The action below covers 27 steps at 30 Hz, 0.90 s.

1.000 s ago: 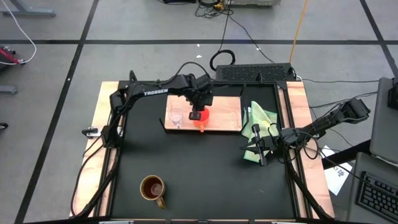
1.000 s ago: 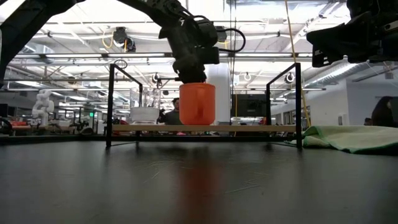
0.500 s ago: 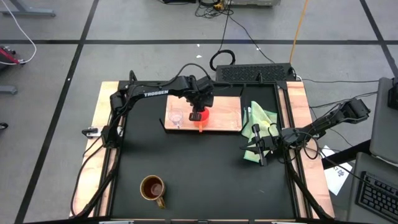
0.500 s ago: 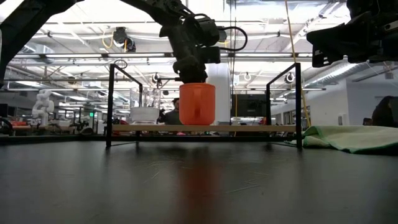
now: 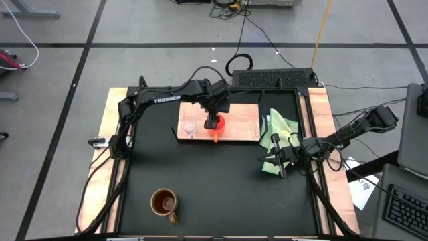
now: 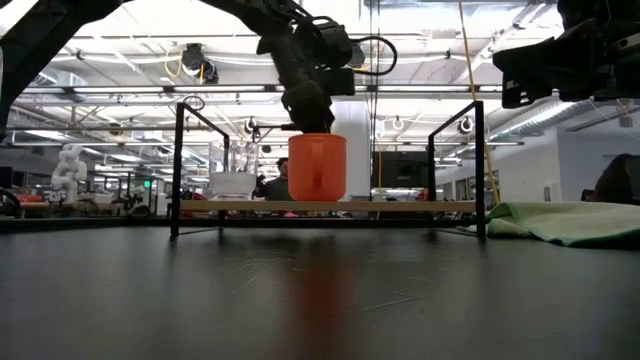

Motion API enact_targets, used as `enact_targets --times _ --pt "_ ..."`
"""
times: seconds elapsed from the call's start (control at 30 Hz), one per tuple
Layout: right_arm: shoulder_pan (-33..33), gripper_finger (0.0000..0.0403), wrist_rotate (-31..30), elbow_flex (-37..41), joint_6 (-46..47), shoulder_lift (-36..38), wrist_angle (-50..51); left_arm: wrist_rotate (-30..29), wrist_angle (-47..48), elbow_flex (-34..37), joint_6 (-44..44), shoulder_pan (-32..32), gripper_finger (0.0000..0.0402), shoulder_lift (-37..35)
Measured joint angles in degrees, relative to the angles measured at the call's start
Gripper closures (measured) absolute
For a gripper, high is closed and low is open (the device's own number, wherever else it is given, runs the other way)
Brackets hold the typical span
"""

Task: Stack small to large cups/mugs on shelf
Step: Put the green mug on the shelf

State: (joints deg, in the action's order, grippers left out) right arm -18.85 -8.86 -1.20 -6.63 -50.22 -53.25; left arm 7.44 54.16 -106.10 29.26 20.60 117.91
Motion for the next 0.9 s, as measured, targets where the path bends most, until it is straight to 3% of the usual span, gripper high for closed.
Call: enact_targets --times 0.2,0.37,0.47,0.63,0.67,0.9 --pt "0.01 0.0403 0.01 0.00 0.00 0.00 0.00 -0.09 7.91 -8.95 -1.51 -0.03 0.0135 -0.11" --pt "0.01 0.0403 0.00 0.00 0.00 0.01 0.00 -0.59 16.52 -17.54 -3.10 -0.07 0.0136 -0.14" --pt "0.00 0.0403 0.00 -0.01 0.00 0.00 0.00 -0.38 18.40 -19.00 -3.85 -0.07 0.0191 -1.34" --pt "0.00 0.0403 0.01 -0.01 0.00 0.00 0.18 2.50 18.64 -17.63 -4.73 -0.53 0.0366 -2.80" --pt "0.00 0.0403 0.01 0.01 0.00 0.00 0.39 3.83 18.04 -17.13 -5.98 -0.55 0.0383 -2.89" --pt "0.00 0.0403 0.10 -0.01 1.38 0.00 1.28 6.02 14.15 -13.61 -5.77 -0.66 0.0399 -5.14"
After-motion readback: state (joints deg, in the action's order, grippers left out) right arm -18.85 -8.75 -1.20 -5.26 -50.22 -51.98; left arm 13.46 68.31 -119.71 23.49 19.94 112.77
